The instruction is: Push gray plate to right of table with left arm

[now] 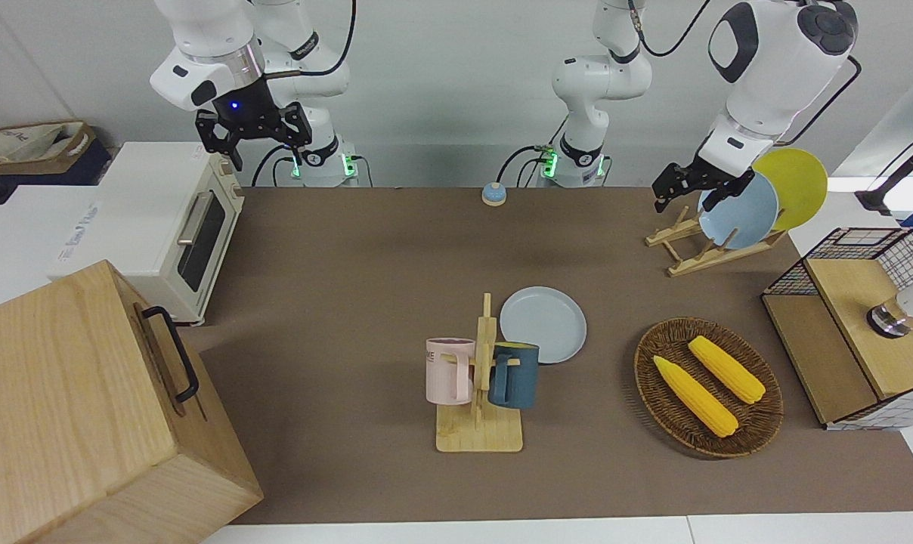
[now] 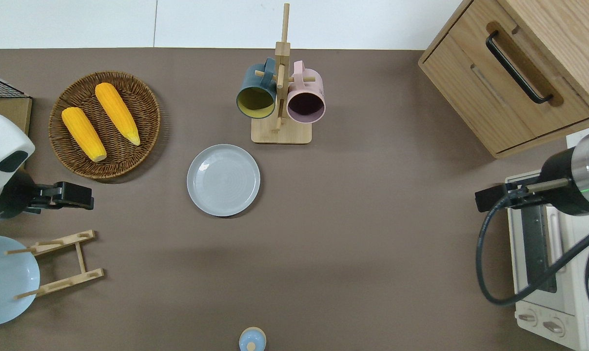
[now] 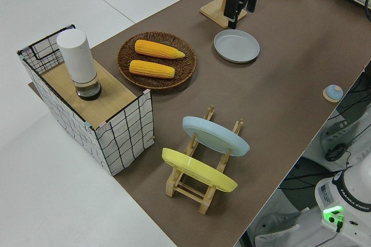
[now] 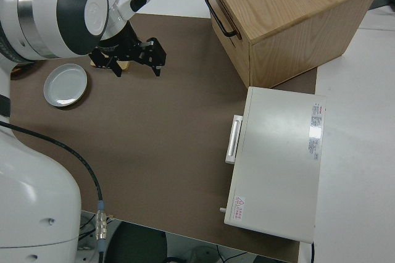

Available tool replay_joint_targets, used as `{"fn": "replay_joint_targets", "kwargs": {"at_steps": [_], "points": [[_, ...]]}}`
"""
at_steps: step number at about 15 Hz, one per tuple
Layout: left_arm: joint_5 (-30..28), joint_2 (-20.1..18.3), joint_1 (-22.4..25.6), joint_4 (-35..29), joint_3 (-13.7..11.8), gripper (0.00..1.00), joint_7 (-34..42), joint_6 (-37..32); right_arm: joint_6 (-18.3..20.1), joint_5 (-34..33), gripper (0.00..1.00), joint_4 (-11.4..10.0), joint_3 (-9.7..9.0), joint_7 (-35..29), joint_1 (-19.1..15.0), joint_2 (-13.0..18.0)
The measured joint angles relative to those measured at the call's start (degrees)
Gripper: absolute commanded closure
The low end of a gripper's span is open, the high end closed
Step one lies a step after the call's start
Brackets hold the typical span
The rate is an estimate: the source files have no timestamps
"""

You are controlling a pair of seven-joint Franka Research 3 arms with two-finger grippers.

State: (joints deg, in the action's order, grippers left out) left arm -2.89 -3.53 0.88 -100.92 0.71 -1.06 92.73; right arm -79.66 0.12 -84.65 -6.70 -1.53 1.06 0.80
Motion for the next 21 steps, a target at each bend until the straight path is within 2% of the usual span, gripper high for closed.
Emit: {"fn": "replay_joint_targets", "kwargs": {"at_steps": [18,21], "points": [[0.0,0.0,1.0,-0.7,-0.4,0.00,-1.1,0.1,0.0,0.0,0.017,0.0,0.00,0.0,0.0,0.0],[0.0,0.0,0.9,-1.2,0.0,0.00,-4.6,0.2,0.0,0.0,0.017,0.0,0.00,0.0,0.0,0.0]]}}
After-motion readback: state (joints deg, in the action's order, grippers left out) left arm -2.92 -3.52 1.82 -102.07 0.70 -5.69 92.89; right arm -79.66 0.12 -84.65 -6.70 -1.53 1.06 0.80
